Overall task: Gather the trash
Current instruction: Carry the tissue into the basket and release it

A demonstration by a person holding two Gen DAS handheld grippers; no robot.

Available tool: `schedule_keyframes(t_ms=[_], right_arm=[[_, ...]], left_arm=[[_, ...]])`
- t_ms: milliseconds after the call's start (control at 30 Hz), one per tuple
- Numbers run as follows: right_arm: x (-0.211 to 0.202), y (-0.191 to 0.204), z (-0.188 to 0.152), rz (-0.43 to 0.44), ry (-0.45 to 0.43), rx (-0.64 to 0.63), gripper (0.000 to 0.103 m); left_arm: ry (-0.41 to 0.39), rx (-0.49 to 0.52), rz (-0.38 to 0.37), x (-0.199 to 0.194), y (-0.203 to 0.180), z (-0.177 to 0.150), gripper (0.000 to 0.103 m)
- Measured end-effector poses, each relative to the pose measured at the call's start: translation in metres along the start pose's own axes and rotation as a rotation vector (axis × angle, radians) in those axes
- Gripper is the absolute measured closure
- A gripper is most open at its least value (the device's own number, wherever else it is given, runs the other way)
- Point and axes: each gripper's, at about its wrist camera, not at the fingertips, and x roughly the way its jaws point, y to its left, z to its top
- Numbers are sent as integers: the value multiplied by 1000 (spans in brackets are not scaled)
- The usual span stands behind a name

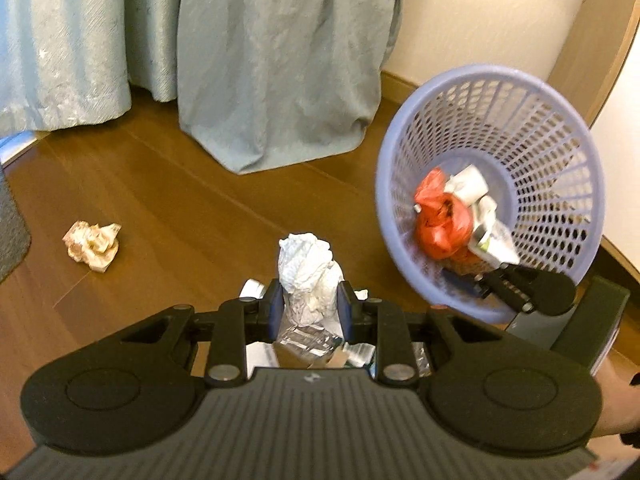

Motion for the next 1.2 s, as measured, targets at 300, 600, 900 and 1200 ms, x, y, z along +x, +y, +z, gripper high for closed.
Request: schedule_keyframes(t_ms=[300,600,900,1200], right_arm=[[0,0,1,1,0,1,89],[1,-1,3,2,1,12,89],[2,-2,4,7,-3,21,89],[2,-3,4,12,-8,28,89]], left_arm=[[-5,23,-46,-2,-15,12,80],[-9,49,-66,-1,-33,26,80],[-11,97,-108,7,-58,39,80],[-100,193,-243,26,-125,81,62]])
